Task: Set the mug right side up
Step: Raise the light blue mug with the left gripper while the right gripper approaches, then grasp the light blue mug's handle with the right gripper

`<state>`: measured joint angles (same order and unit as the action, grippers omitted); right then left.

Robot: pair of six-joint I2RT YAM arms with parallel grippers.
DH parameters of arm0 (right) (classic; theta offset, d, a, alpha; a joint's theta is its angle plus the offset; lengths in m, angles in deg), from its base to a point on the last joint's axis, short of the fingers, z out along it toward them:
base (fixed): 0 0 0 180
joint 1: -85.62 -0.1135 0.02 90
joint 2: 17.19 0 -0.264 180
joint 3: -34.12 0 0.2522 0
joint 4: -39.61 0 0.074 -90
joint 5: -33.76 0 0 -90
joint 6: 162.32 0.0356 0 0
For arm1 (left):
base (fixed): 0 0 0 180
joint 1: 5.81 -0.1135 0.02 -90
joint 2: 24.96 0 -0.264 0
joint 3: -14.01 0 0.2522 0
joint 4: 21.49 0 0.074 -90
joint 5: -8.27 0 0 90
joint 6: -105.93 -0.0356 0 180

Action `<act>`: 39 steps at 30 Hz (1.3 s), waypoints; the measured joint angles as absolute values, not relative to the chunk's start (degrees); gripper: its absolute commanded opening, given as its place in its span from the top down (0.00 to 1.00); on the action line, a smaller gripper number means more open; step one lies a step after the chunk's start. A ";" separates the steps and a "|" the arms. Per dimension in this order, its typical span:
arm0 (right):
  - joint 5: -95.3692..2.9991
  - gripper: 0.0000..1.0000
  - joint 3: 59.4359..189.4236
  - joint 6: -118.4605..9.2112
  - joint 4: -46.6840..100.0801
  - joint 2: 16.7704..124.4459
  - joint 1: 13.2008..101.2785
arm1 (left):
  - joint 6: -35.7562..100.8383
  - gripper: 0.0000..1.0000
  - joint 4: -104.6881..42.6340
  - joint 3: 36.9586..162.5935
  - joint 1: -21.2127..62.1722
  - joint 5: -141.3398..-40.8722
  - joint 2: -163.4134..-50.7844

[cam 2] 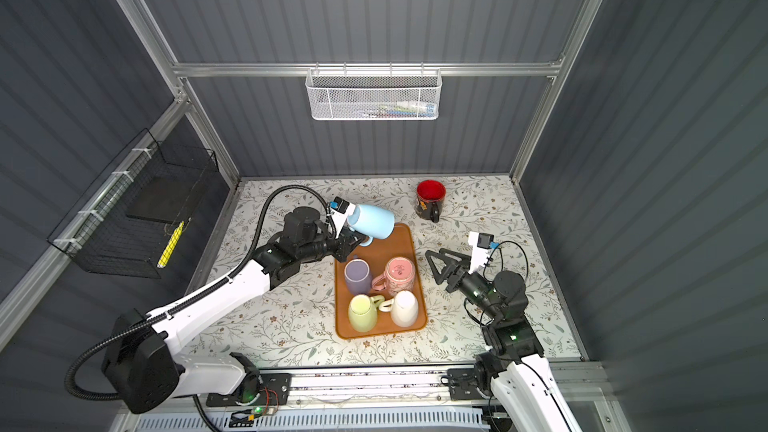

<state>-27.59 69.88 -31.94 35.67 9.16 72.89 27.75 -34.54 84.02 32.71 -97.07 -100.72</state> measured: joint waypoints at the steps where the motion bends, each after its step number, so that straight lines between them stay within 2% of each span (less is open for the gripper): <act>1: -27.14 0.29 69.88 -31.64 36.22 9.16 72.89 | 29.34 1.00 -32.81 83.28 32.71 -97.33 -100.26; 6: -24.73 0.33 69.83 -30.09 39.52 9.59 72.89 | 37.32 1.00 -23.76 78.80 32.23 -98.36 -98.38; 9: -23.14 0.40 69.74 -28.73 42.12 10.97 72.89 | 42.48 1.00 -17.95 75.94 31.82 -98.77 -97.71; 19: -19.29 0.52 70.31 -24.51 51.93 19.47 72.45 | 56.91 1.00 1.40 72.75 30.59 -101.29 -98.38; 26: -18.46 0.52 72.98 -22.79 59.26 28.59 68.98 | 65.32 1.00 17.61 69.53 30.57 -102.18 -102.73; 29: -18.41 0.49 75.17 -22.85 61.35 32.02 67.01 | 68.86 1.00 22.64 68.79 30.57 -102.47 -106.06; 39: -18.22 0.47 80.54 -23.40 68.20 41.90 62.53 | 76.49 1.00 30.92 68.35 30.57 -102.55 -108.61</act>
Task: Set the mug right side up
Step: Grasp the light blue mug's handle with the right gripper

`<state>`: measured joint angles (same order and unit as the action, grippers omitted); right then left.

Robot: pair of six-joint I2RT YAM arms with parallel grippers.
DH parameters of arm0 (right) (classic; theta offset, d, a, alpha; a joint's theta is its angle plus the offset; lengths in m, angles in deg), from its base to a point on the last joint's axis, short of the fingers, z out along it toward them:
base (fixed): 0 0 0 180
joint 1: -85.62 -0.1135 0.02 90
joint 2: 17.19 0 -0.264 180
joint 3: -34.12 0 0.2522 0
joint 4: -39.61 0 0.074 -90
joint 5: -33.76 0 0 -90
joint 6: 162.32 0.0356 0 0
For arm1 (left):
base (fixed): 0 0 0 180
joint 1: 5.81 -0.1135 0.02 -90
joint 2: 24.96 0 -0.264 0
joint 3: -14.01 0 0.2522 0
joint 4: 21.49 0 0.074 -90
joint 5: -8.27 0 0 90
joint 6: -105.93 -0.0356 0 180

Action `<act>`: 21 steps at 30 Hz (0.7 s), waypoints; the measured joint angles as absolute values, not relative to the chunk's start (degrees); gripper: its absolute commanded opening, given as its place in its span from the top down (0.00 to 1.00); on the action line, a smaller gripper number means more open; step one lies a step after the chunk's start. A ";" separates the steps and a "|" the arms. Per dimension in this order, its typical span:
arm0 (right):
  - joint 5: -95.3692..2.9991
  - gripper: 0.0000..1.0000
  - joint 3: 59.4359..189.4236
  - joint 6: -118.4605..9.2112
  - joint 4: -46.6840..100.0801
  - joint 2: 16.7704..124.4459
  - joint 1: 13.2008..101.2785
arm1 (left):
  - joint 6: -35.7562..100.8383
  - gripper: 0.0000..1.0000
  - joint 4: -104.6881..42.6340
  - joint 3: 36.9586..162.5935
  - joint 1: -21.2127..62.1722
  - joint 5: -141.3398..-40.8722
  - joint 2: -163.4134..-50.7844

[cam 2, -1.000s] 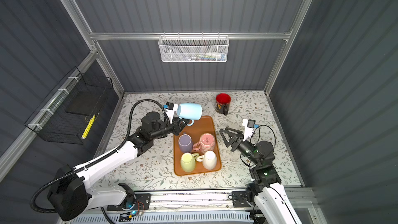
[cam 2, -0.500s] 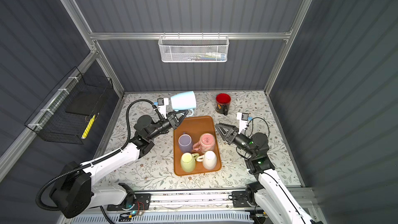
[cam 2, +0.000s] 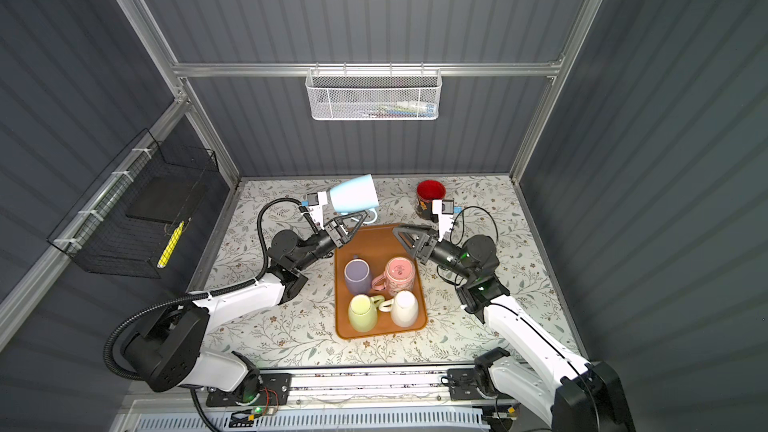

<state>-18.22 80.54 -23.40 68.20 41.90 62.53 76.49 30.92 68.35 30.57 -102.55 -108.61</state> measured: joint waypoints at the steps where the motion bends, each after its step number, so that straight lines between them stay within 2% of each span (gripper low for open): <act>1: -18.20 0.47 80.94 -23.31 68.87 42.95 62.40 | 77.25 1.00 31.47 68.31 30.57 -102.42 -108.61; 9: -17.78 0.53 85.24 -22.81 73.03 49.57 61.35 | 82.15 1.00 34.09 67.04 30.57 -101.83 -108.61; 21: -17.34 0.54 90.03 -21.52 77.44 58.71 58.88 | 84.16 1.00 35.49 66.91 30.57 -101.31 -108.77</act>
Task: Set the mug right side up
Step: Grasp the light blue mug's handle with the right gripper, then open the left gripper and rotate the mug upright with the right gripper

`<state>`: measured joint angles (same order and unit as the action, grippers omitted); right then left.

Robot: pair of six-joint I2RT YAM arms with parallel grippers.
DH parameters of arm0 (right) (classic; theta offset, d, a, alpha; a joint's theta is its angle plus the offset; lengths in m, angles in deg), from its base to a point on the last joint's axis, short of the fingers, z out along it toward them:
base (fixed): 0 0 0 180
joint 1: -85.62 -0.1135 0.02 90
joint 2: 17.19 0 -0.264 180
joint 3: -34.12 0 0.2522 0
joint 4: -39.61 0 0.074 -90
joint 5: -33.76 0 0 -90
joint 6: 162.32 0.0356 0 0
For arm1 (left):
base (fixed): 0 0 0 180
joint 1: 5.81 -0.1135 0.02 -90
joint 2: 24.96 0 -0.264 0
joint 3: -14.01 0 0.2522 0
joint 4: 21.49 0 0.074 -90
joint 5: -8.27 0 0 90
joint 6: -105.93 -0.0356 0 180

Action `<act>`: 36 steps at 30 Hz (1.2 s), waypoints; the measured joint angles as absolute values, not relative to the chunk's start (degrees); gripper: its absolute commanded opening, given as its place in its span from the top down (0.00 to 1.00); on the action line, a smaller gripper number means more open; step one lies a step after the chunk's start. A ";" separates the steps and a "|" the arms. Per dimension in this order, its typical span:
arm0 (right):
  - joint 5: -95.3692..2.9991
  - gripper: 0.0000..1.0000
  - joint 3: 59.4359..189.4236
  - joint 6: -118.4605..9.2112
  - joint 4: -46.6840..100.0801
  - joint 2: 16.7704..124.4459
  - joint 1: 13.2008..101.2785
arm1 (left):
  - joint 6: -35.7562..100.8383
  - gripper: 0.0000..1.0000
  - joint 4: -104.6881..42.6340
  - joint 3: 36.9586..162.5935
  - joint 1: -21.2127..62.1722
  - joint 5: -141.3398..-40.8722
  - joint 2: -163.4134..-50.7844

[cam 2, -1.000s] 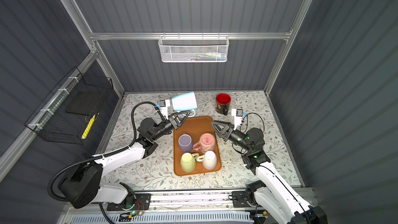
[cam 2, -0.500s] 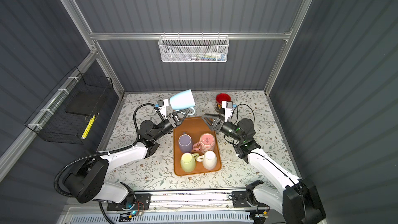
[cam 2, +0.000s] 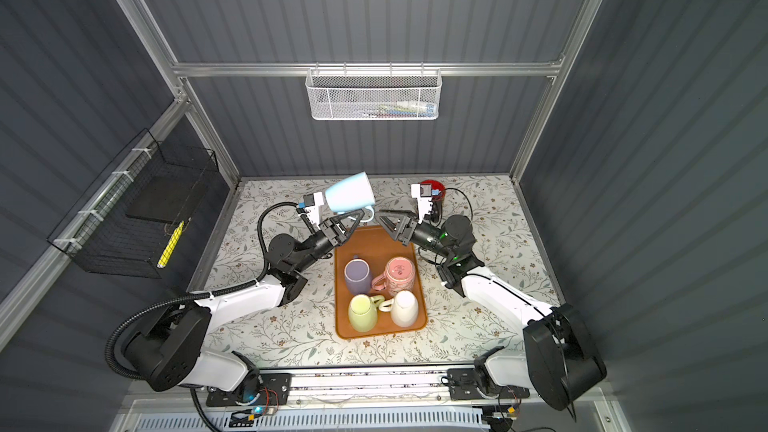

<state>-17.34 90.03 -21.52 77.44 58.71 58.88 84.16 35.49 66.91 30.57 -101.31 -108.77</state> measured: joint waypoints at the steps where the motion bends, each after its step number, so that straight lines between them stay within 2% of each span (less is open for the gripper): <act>1: -17.34 0.55 90.40 -21.34 77.90 59.32 58.77 | 84.16 1.00 35.56 66.91 30.57 -101.29 -108.77; 18: -16.84 0.60 94.75 -18.46 82.58 66.29 57.44 | 85.08 1.00 36.87 66.91 30.57 -101.22 -109.97; 30: -16.29 0.68 95.95 -17.04 84.57 68.72 57.22 | 85.65 1.00 37.94 66.91 30.48 -100.37 -110.58; 36: -15.86 0.79 96.43 -16.51 84.87 69.90 57.13 | 85.67 1.00 38.09 66.93 30.46 -99.76 -111.04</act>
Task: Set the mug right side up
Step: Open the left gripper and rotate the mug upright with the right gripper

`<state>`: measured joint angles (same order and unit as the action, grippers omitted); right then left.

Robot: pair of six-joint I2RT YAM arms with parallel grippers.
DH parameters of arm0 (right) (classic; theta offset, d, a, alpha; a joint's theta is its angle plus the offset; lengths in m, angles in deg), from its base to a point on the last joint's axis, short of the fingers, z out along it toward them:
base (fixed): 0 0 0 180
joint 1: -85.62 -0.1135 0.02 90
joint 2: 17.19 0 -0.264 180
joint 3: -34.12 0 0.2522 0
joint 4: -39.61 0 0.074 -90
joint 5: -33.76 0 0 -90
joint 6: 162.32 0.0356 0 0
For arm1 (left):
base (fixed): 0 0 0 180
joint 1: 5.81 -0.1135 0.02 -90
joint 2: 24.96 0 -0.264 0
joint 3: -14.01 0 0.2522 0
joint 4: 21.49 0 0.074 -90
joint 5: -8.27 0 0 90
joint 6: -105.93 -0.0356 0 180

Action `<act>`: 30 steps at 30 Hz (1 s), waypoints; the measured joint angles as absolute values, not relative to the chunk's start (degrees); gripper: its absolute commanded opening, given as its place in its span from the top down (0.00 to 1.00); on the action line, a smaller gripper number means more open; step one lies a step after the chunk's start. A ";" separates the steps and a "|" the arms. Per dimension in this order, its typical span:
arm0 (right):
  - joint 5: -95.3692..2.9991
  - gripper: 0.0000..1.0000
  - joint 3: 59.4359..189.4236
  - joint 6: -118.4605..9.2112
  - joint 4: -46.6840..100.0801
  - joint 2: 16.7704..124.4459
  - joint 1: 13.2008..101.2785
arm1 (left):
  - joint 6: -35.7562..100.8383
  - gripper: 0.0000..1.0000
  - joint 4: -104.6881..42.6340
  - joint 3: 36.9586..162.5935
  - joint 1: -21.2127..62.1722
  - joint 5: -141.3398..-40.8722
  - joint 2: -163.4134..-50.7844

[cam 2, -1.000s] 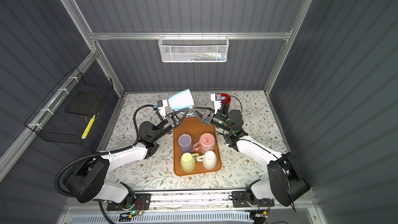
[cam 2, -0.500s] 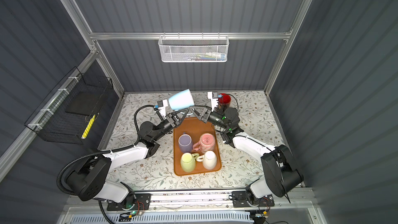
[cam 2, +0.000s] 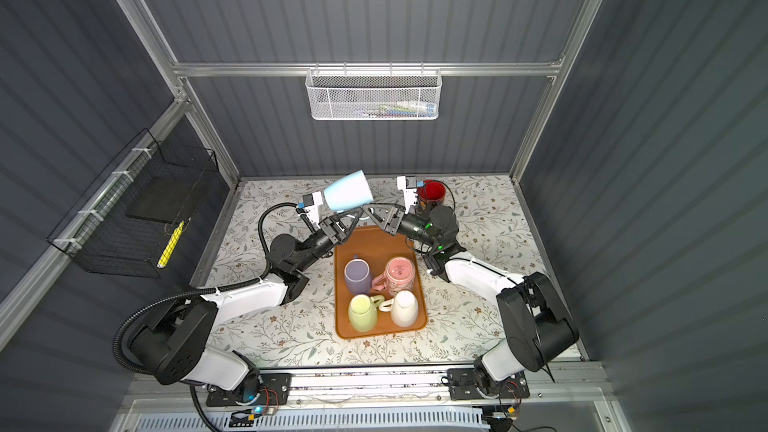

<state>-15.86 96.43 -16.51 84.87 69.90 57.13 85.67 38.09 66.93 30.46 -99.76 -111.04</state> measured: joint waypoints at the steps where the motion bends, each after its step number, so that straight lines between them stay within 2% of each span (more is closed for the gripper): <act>1: -15.81 0.81 96.45 -16.29 85.00 70.09 57.11 | 85.67 1.00 38.14 66.93 30.44 -99.69 -111.13; 10: -15.33 0.99 96.54 -15.81 85.88 70.42 57.13 | 87.02 1.00 38.57 66.93 30.40 -99.52 -111.26; 14: -15.38 1.00 96.54 -15.81 85.88 70.42 57.13 | 87.13 1.00 38.64 66.93 30.35 -99.54 -111.35; 21: -15.79 1.00 96.54 -15.70 85.77 70.29 57.31 | 86.37 0.66 38.92 66.93 30.29 -99.58 -111.61; 30: -15.92 1.00 95.75 -14.68 85.27 69.98 58.82 | 84.34 0.50 38.73 66.93 30.31 -99.32 -111.43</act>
